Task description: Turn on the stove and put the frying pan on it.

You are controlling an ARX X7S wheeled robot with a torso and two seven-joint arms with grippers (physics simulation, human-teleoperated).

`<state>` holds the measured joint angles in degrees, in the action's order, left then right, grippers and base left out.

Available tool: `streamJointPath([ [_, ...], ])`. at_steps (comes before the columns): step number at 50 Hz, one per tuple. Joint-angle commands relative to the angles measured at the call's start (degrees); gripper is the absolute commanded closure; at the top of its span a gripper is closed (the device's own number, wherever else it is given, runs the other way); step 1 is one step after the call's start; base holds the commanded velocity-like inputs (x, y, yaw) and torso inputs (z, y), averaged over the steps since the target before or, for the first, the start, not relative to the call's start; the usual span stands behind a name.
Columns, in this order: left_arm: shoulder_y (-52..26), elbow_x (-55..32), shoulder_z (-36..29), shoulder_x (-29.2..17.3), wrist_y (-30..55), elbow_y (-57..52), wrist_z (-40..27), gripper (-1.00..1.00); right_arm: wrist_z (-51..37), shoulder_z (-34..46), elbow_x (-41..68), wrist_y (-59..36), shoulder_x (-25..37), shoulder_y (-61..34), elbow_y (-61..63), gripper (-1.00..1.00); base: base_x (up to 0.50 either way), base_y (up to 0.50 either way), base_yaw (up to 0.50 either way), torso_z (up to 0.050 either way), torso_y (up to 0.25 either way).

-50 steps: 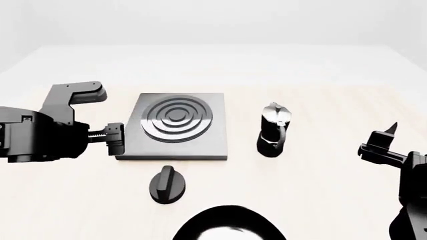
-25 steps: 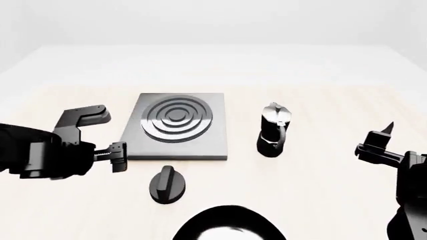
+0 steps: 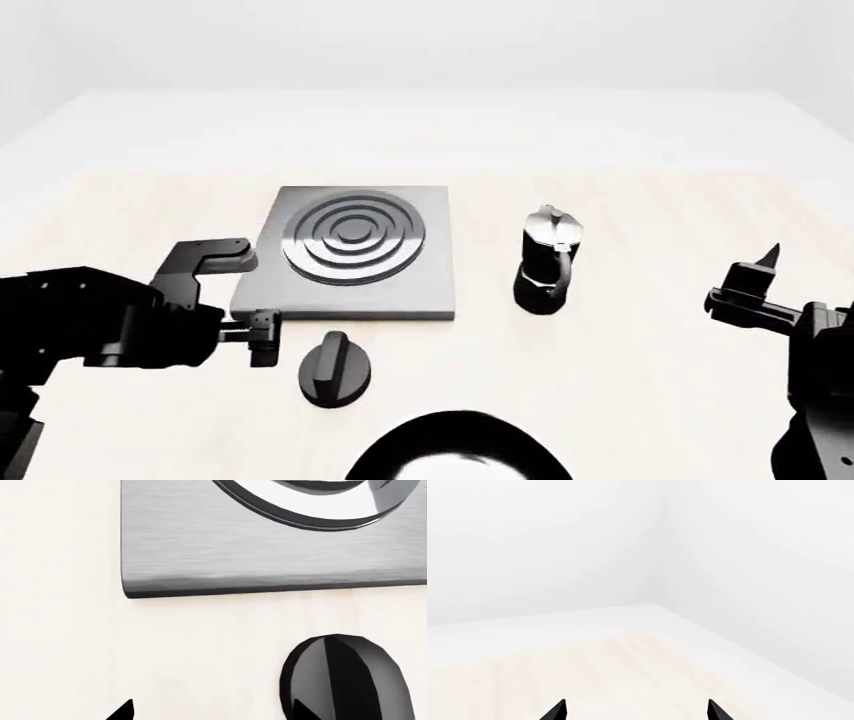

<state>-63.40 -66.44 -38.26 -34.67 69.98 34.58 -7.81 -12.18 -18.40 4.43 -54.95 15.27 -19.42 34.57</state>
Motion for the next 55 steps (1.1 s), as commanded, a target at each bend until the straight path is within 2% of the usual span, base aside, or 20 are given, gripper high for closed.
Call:
streamJointPath([
  [1, -0.3, 2.1, -2.5, 1.4, -1.3, 1.1, 2.9, -1.00, 0.0, 0.0, 0.4, -0.3, 0.1, -0.1, 0.2, -1.00, 0.00, 0.00, 0.00, 0.000, 0.000],
  [55, 0.4, 7.2, -9.9, 5.7, -5.9, 6.1, 13.7, -1.00, -0.6, -0.1, 1.7, -0.7, 0.6, -0.1, 1.0, -1.00, 0.00, 0.00, 0.00, 0.000, 0.000],
])
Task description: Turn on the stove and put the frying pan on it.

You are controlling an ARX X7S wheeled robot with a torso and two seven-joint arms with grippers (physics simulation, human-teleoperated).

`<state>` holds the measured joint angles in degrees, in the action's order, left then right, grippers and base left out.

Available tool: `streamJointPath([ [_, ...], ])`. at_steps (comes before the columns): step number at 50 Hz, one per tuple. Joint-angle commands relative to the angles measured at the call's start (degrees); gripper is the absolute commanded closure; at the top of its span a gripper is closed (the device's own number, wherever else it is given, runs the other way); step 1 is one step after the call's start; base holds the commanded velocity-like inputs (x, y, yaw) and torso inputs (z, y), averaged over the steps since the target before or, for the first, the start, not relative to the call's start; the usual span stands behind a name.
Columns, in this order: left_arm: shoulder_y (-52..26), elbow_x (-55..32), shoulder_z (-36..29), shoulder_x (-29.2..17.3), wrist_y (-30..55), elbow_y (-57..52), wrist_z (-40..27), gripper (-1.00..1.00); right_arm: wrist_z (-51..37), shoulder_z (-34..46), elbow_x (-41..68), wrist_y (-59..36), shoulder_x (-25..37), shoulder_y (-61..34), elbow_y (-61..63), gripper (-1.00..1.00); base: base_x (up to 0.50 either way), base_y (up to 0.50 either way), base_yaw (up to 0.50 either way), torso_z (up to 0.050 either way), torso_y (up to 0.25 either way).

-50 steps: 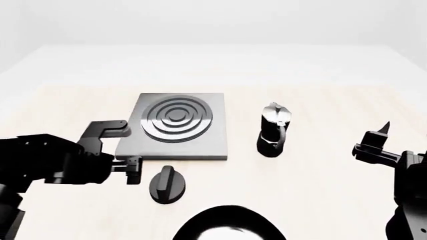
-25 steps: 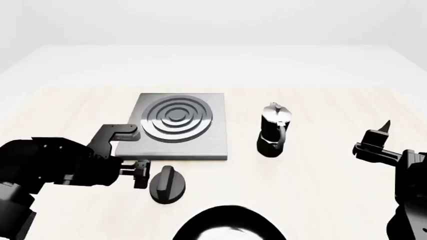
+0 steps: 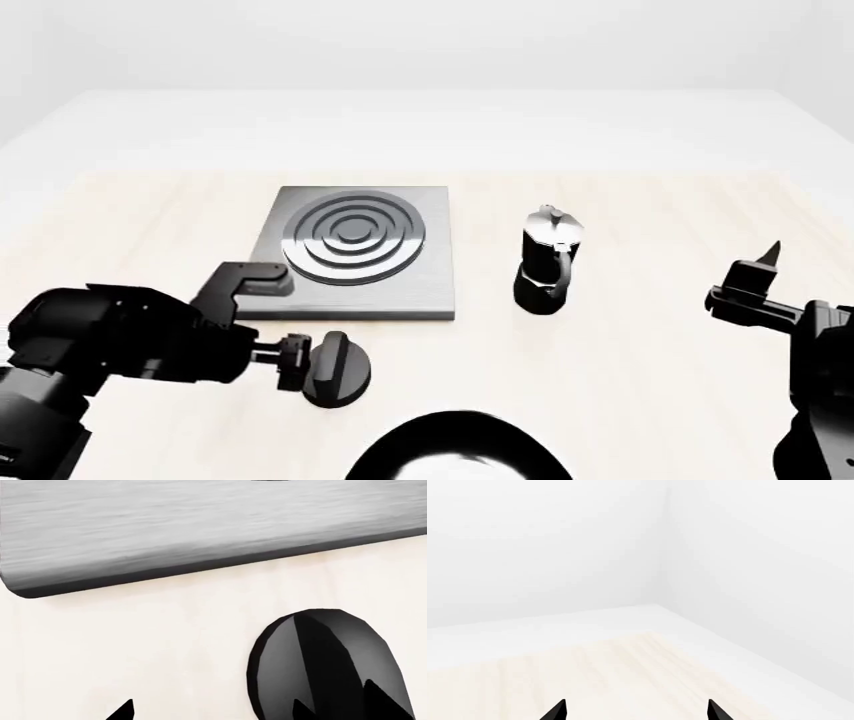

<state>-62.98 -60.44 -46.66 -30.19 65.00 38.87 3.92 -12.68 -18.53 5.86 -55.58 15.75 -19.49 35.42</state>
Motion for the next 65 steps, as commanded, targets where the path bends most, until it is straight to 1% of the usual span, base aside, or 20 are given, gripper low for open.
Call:
streamJointPath([
  [1, 0.2, 1.2, -1.7, 1.2, -0.8, 1.4, 2.1, -1.00, -0.2, 0.0, 0.3, -0.1, 0.1, -0.1, 0.0, -1.00, 0.00, 0.00, 0.00, 0.000, 0.000],
  [15, 0.3, 1.8, -3.1, 1.8, -1.3, 1.4, 4.2, -1.00, -0.3, -0.3, 0.7, -0.5, 0.3, -0.3, 0.5, -1.00, 0.00, 0.00, 0.00, 0.000, 0.000],
  [26, 1.0, 1.7, -3.3, 1.8, -1.6, 0.7, 4.6, -1.00, -0.4, -0.4, 0.9, -0.4, 0.3, -0.1, 0.4, -1.00, 0.00, 0.00, 0.00, 0.000, 0.000],
  [31, 1.4, 1.6, -4.0, 1.5, -1.3, -1.4, 5.4, -1.00, -0.4, -0.3, 1.1, -0.1, 0.3, -0.1, 0.2, -1.00, 0.00, 0.00, 0.00, 0.000, 0.000],
  [35, 2.1, 0.8, -4.7, 0.2, -0.4, -6.6, 6.1, -1.00, -0.5, 0.0, 1.1, -0.1, 0.3, -0.2, 0.0, -1.00, 0.00, 0.00, 0.00, 0.000, 0.000],
  [40, 2.7, -0.7, -4.4, -1.1, 0.9, -11.9, 5.2, -1.00, -0.5, 0.1, 1.2, 0.0, 0.3, -0.1, -0.1, -1.00, 0.00, 0.00, 0.00, 0.000, 0.000],
  [47, 2.6, -1.2, -3.8, -1.4, 0.6, -13.7, 4.4, -1.00, -0.6, 0.0, 1.4, -0.1, 0.3, 0.0, 0.1, -1.00, 0.00, 0.00, 0.00, 0.000, 0.000],
  [52, 1.7, -0.9, -2.5, -0.3, -0.8, -10.7, 3.2, -1.00, -0.7, 0.1, 1.4, -0.3, 0.5, -0.2, 0.3, -1.00, 0.00, 0.00, 0.00, 0.000, 0.000],
  [53, 1.5, -0.5, -1.5, 0.2, -2.1, -9.3, 1.6, -1.00, -0.7, 0.1, 1.5, -0.3, 0.5, -0.2, 0.3, -1.00, 0.00, 0.00, 0.00, 0.000, 0.000],
  [55, 0.9, 0.0, -1.4, 0.8, -2.7, -7.7, 1.8, -1.00, -0.7, 0.1, 1.5, -0.2, 0.5, -0.1, 0.3, -1.00, 0.00, 0.00, 0.00, 0.000, 0.000],
  [56, 0.1, 0.4, 0.1, 2.3, -4.3, -3.7, -0.5, -1.00, -0.7, 0.1, 1.5, -0.2, 0.5, -0.1, 0.2, -1.00, 0.00, 0.00, 0.00, 0.000, 0.000],
  [58, -0.7, 1.9, 0.0, 3.3, -6.5, -1.2, -0.7, -1.00, -0.7, 0.1, 1.5, -0.3, 0.5, -0.2, 0.3, -1.00, 0.00, 0.00, 0.00, 0.000, 0.000],
  [59, -1.7, 2.2, 0.2, 4.4, -7.0, 1.7, -0.4, -1.00, -0.7, 0.0, 1.6, -0.4, 0.6, -0.1, 0.6, -1.00, 0.00, 0.00, 0.00, 0.000, 0.000],
  [65, -3.9, 4.9, -0.5, 7.9, -10.5, 8.7, 0.4, -1.00, -0.7, -0.4, 1.9, -0.3, 0.5, 0.2, 0.9, -1.00, 0.00, 0.00, 0.00, 0.000, 0.000],
])
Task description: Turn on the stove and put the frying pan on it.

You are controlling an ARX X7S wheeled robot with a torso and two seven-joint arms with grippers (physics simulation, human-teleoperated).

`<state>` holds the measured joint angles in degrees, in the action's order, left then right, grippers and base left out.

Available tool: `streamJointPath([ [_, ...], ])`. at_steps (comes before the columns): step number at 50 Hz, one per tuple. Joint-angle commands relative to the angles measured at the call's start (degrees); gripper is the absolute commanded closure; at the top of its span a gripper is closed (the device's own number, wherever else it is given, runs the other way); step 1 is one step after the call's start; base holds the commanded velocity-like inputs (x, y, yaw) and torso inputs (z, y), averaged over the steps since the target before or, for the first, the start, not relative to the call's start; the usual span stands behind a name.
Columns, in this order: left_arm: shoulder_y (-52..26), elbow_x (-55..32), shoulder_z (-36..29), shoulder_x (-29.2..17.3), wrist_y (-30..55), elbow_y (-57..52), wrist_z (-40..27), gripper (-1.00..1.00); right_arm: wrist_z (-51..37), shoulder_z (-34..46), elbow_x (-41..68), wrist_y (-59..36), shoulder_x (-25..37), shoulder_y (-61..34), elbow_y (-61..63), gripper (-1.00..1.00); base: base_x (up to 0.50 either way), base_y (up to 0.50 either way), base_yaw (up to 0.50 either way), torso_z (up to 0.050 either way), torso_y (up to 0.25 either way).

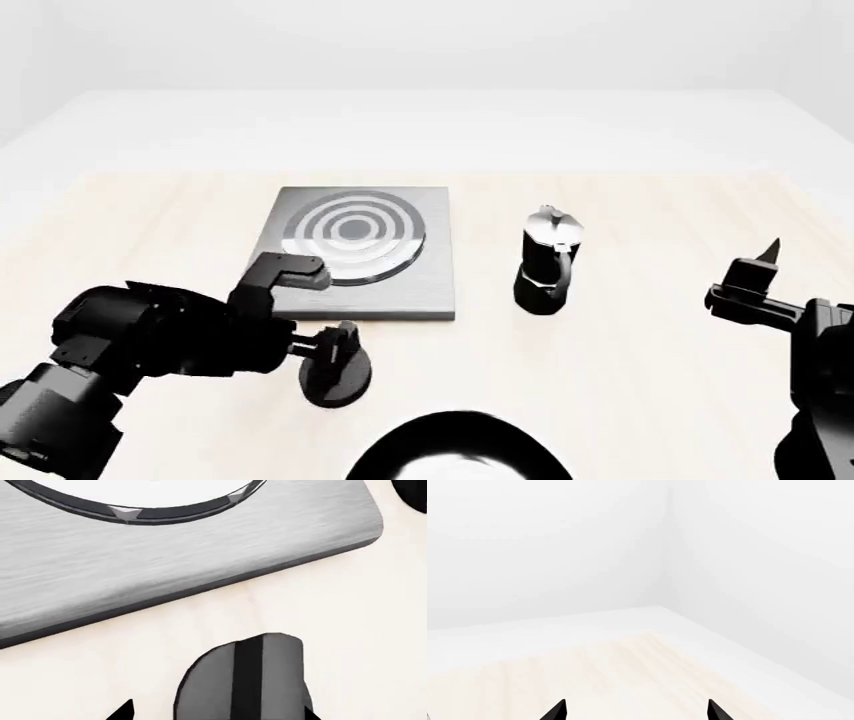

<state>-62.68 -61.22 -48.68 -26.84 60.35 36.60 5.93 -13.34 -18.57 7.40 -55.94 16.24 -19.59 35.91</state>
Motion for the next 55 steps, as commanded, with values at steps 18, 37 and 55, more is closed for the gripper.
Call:
streamJointPath([
  [18, -5.0, 5.3, 3.6, 5.4, -7.9, 12.8, -4.3, -1.00, -0.1, -0.8, 0.9, 0.5, 0.0, 0.7, 0.5, -1.00, 0.00, 0.00, 0.00, 0.000, 0.000],
  [37, -9.9, -19.6, 25.0, -8.9, 4.8, -29.3, -34.9, -1.00, -0.3, 0.4, 1.4, -1.4, 0.7, -0.9, 1.6, -1.00, 0.00, 0.00, 0.00, 0.000, 0.000],
  [55, -18.6, -26.7, 16.7, -24.7, 24.1, -61.1, -15.8, -1.00, 0.7, 1.0, 2.7, -1.9, 1.1, -1.2, 1.1, -1.00, 0.00, 0.00, 0.00, 0.000, 0.000],
])
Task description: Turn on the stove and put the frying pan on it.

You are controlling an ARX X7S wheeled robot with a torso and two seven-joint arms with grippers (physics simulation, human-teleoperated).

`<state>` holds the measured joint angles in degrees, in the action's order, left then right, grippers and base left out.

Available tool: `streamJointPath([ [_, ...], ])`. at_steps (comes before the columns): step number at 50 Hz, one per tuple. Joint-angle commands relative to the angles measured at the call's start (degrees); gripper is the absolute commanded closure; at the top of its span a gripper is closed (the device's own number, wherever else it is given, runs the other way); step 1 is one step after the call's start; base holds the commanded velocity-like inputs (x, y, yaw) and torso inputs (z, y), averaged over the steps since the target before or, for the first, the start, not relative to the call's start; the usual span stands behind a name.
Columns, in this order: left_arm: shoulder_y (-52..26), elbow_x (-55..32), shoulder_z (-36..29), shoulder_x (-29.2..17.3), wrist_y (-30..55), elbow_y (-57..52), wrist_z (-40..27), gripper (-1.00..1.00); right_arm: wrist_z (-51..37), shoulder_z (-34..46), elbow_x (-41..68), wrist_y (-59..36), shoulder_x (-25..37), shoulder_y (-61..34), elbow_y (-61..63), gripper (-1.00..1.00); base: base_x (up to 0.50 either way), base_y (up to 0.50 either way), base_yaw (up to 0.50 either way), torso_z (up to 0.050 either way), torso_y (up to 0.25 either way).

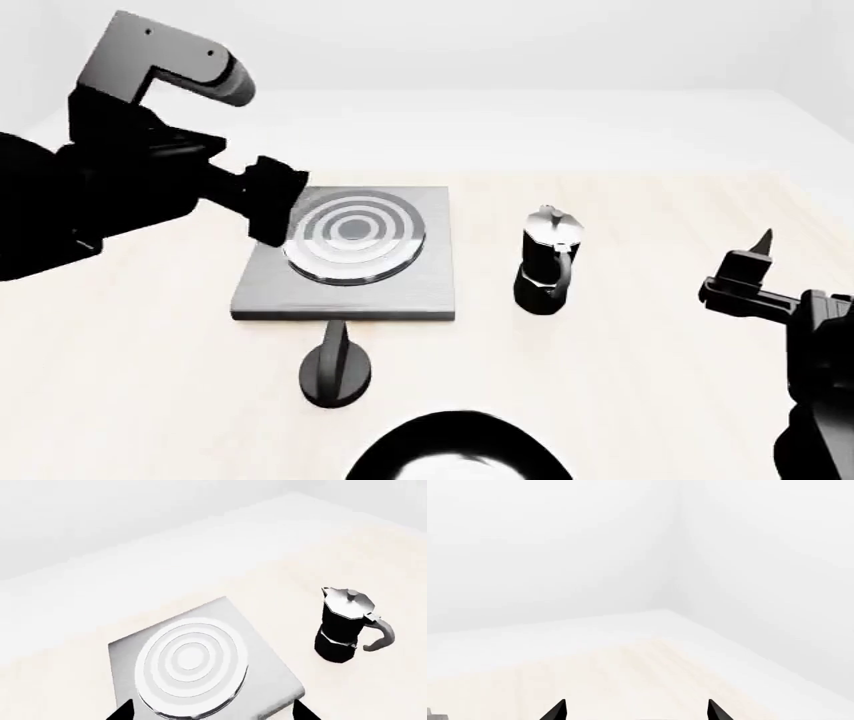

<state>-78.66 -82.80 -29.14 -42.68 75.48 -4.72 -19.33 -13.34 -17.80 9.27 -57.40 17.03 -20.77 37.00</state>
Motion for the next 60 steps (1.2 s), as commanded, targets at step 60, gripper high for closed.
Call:
streamJointPath([
  [60, 8.6, -34.8, -25.1, -21.9, 2.4, -37.9, -2.4, -1.00, -1.4, 0.2, 0.8, -1.3, 0.8, -0.1, -1.2, -1.00, 0.00, 0.00, 0.00, 0.000, 0.000],
])
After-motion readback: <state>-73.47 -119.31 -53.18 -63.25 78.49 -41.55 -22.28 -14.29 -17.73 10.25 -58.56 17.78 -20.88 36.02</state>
